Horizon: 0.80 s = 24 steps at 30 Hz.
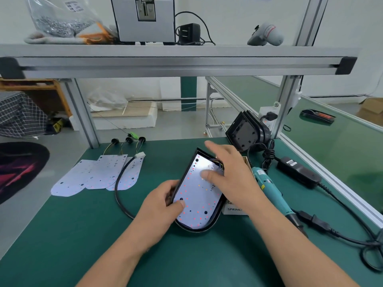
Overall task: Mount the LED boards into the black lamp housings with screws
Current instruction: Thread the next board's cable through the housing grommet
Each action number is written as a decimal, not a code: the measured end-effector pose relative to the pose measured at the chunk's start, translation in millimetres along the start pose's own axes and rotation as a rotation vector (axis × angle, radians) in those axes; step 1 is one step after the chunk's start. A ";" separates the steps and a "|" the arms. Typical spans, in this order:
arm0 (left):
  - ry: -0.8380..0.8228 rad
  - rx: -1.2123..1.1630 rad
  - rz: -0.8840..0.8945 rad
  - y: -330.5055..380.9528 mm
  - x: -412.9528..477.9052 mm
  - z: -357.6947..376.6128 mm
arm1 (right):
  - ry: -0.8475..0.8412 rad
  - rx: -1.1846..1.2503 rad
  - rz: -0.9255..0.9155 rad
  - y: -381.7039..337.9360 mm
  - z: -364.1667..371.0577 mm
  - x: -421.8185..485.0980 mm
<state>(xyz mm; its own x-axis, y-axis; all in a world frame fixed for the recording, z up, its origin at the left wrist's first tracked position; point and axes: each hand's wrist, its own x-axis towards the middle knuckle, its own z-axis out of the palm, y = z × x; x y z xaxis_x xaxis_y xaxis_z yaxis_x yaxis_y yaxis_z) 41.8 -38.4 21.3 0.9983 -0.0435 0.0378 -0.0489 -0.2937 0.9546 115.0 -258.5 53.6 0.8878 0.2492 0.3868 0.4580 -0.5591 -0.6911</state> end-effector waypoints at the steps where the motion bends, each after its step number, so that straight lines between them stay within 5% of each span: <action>1: 0.004 -0.029 -0.001 -0.2 0.3 -0.4 | -0.014 0.030 0.060 1.6 -5.0 1.0; 7: -0.004 -0.171 -0.043 -2.1 1.1 2.0 | -0.080 0.305 0.180 8.7 -23.3 1.8; 15: 0.113 -0.266 -0.053 7.6 0.7 3.7 | -0.154 0.173 0.005 -7.8 4.3 -3.2; 24: 0.171 -0.222 -0.016 10.0 -1.5 6.1 | -0.102 0.403 0.088 -17.7 4.9 -4.6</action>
<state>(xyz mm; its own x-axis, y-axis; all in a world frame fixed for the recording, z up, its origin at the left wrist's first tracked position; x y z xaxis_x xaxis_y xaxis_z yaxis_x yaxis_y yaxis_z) 39.6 -47.2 29.0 0.9904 0.1273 0.0533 -0.0439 -0.0760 0.9961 103.1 -246.0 61.1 0.9151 0.3021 0.2673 0.3427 -0.2327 -0.9102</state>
